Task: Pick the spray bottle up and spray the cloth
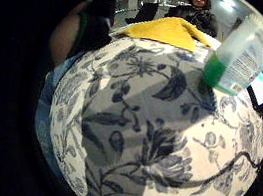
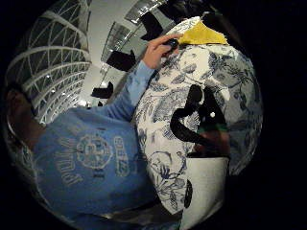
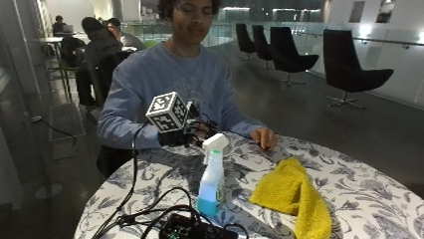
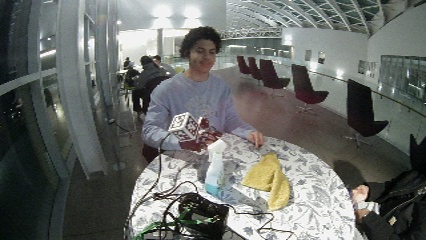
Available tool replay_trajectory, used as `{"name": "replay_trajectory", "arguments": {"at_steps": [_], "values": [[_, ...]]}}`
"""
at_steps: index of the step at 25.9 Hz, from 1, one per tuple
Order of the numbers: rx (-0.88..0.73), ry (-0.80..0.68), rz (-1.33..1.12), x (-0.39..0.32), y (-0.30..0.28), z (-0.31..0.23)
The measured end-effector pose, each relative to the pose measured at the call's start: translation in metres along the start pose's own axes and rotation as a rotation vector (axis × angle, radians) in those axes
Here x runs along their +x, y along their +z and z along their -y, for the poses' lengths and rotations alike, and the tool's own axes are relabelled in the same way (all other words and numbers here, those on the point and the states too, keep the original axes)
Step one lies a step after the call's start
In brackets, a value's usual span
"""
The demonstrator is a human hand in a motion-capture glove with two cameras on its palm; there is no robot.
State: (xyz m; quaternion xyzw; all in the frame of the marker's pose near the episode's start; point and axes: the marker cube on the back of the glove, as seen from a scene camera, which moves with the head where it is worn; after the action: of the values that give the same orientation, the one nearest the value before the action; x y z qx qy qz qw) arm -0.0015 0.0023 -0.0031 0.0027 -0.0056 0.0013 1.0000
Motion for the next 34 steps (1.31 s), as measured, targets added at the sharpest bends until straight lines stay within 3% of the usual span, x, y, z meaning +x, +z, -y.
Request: {"name": "replay_trajectory", "arguments": {"at_steps": [23, 34], "values": [[-0.025, 0.157, 0.015, 0.023, -0.010, -0.010], [0.210, 0.441, 0.492, 0.067, -0.027, -0.021]]}}
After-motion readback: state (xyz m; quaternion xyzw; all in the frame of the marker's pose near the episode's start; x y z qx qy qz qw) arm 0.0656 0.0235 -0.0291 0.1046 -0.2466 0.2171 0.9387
